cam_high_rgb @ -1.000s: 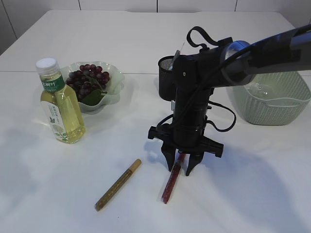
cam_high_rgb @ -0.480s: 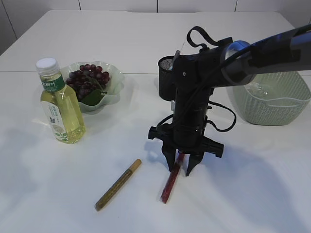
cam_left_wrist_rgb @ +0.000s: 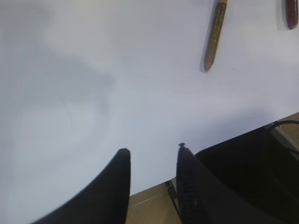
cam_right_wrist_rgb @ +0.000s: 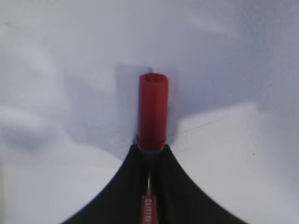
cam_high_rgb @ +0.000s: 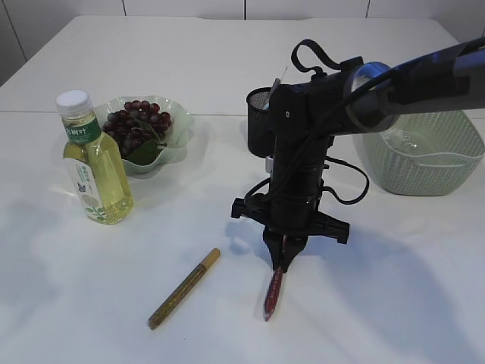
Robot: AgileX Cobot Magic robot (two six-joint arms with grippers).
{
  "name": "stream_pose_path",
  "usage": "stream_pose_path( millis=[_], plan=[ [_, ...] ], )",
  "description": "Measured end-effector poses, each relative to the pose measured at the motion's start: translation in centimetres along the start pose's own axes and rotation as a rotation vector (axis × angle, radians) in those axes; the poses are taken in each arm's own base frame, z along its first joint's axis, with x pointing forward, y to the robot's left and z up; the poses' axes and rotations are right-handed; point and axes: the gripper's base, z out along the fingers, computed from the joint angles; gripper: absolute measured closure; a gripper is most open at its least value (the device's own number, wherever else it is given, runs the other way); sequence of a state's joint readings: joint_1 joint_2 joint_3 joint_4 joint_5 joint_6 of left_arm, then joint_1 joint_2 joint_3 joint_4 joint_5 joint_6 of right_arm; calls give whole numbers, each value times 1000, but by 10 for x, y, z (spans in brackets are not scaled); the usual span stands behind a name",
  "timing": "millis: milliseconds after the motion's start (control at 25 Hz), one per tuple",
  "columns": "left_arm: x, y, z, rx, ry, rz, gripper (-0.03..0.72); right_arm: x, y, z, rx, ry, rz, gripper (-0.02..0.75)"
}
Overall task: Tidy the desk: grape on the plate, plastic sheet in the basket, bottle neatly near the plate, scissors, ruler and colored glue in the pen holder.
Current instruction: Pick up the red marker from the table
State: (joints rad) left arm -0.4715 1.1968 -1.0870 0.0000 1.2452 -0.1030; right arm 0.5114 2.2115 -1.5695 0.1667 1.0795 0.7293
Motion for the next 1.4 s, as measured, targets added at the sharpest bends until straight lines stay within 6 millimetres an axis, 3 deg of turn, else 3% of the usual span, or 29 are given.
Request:
stream_pose_path(
  millis=[360,520,880,1080,1240,1400],
  plan=[
    [0,0,-1,0,-3,2,442,11,-4,1,97,63,-236,696],
    [0,0,-1,0,-3,2,442,22,4,0,144,35,-363,696],
    [1,-1,-1,10,-3,0,442,45,24,-22,107,-41,-688,696],
    [1,-5,-2,56,0,-15,442,49,26,-47,28,-183,-834,696],
    [1,-7,-2,76,2,-21,442,61,12,-62,-43,-328,-885,696],
    [1,-7,-2,77,2,-22,442,84,-21,-64,-111,-468,-896,696]
  ],
)
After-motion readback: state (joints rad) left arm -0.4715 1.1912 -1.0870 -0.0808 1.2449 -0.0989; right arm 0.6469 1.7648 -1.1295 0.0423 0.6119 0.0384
